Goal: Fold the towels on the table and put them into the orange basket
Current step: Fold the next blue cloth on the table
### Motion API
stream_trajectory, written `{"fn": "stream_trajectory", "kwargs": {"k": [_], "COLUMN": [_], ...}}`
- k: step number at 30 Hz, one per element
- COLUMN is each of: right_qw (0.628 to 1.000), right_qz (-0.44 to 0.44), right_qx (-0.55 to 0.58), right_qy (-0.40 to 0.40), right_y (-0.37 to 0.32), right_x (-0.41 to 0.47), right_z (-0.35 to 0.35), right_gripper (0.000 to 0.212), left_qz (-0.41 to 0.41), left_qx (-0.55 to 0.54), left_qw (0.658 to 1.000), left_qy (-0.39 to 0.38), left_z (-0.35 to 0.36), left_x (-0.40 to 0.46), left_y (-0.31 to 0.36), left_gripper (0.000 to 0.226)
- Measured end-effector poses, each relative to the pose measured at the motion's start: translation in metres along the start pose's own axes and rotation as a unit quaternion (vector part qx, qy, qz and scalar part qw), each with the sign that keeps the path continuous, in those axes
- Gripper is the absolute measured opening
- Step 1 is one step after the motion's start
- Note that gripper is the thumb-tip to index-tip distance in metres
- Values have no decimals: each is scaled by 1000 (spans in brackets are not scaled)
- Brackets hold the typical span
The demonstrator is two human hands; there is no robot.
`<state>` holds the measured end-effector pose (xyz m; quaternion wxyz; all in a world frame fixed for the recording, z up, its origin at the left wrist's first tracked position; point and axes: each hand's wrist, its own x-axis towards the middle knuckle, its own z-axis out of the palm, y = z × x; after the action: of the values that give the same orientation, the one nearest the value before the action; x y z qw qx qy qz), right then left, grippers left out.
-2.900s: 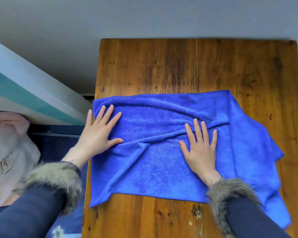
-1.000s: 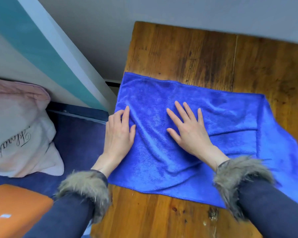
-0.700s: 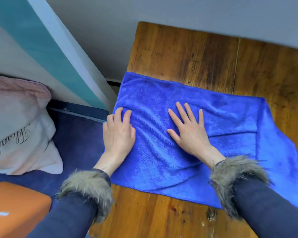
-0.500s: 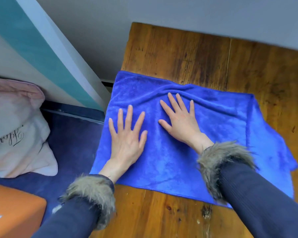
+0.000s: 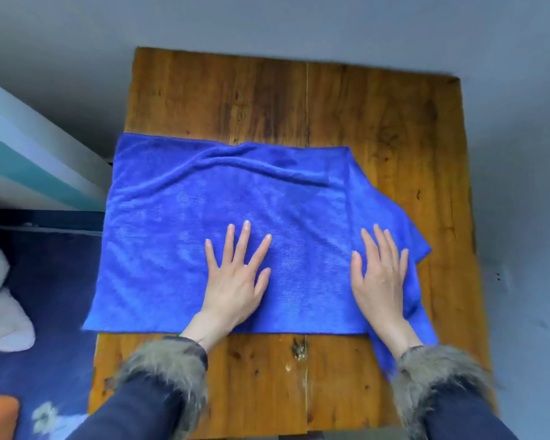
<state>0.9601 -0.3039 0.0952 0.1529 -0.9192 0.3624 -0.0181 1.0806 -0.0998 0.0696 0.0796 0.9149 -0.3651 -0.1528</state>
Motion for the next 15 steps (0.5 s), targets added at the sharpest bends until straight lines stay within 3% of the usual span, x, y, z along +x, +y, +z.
{"fn": "stream_trajectory", "kwargs": {"k": [3, 8, 12, 15], "right_qw": [998, 987, 987, 986], "right_qz": [51, 8, -14, -23], "right_qx": [2, -74, -89, -116], "right_qy": [-30, -140, -131, -115], "right_y": [46, 107, 133, 155], "right_x": [-11, -11, 16, 42], "right_z": [-10, -16, -24, -30], "right_gripper": [61, 59, 73, 63], "left_qz": [38, 90, 73, 64], "left_qx": [8, 49, 69, 73], "left_qw": [999, 993, 992, 992], "left_qy": [-21, -63, -76, -78], "left_z": [17, 37, 38, 36], "left_x": [0, 15, 27, 23], "left_y": [57, 119, 132, 132], "left_gripper": [56, 61, 68, 69]}}
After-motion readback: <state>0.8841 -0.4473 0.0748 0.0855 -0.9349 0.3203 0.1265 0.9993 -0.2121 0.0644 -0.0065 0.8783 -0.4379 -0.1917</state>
